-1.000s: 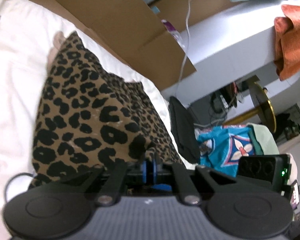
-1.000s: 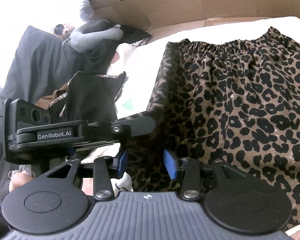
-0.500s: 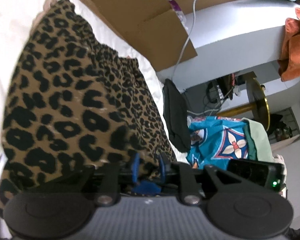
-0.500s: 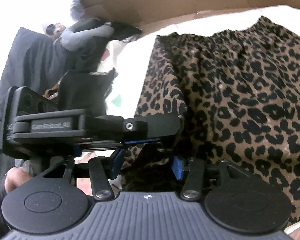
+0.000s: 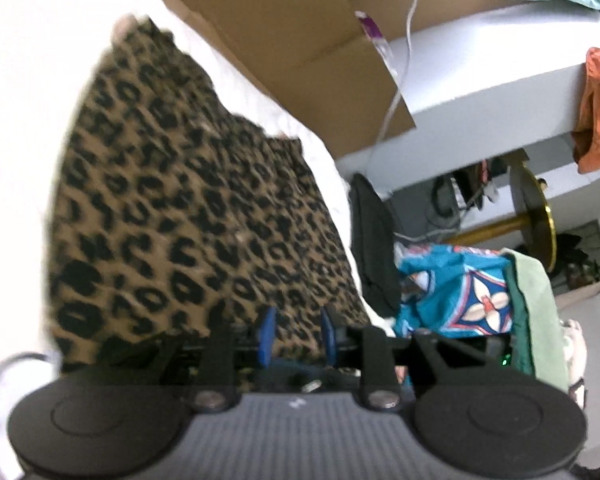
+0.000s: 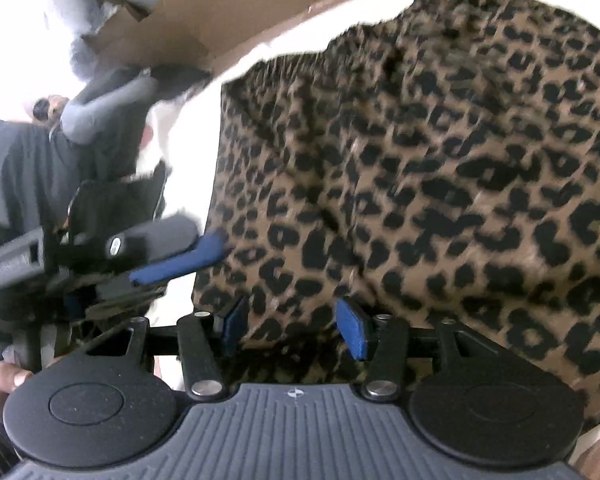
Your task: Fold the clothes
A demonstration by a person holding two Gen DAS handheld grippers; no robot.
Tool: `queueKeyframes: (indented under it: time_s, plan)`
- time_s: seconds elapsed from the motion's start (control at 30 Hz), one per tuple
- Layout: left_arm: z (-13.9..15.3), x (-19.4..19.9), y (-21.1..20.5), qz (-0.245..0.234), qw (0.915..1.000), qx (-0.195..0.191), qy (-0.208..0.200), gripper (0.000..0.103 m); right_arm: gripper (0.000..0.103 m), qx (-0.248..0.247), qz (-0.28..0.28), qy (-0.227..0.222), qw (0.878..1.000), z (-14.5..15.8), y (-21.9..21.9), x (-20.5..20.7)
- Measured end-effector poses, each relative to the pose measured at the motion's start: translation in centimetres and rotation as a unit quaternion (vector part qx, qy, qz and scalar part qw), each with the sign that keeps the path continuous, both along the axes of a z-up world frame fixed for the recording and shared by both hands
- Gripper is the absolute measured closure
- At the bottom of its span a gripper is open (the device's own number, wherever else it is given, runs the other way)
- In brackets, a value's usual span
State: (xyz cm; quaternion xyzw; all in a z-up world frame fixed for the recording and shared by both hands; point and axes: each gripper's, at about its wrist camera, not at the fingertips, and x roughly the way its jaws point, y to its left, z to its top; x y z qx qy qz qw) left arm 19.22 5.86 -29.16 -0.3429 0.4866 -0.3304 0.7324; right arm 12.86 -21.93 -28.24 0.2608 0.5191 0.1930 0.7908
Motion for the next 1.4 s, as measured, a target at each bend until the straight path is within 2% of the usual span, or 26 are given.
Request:
queueKeyframes:
  time_s: [0.2,0.47,0.6,0.97,1.23,1.33,1.4]
  plan:
    - [0.0,-0.6,4.5,0.046,0.9987,0.021,0.002,0.077,0.047,-0.020,-0.039,0.015,0.999,-0.6,-1.7,1.0]
    - [-1.0,-2.3,8.7,0.078,0.9960,0.036,0.022,0.076,0.047,-0.030,-0.029,0.060,0.997,-2.7,-0.8,1.1]
    - [-1.7,-2.9,9.3,0.081,0.9955,0.038,0.032,0.076,0.047,0.005,-0.054,0.075,0.996,-3.1,-1.2,1.3]
    - [-2.4,-3.8,9.9,0.086,0.9951,0.025,0.043,0.076,0.047,0.071,-0.065,0.079,0.992,-3.0,-1.0,1.7]
    - [-3.0,-4.4,10.2,0.081,0.9950,0.030,0.050,0.076,0.048,0.110,-0.102,0.112,0.982,-5.0,-1.9,1.5]
    - [-3.3,-4.5,10.4,0.079,0.9949,0.033,0.054,0.076,0.061,0.130,-0.103,0.107,0.980,-5.0,-1.9,1.5]
    - [-3.4,-4.6,10.6,0.080,0.9946,0.034,0.056,0.076,0.061,0.142,-0.100,0.104,0.979,-5.0,-1.8,1.6]
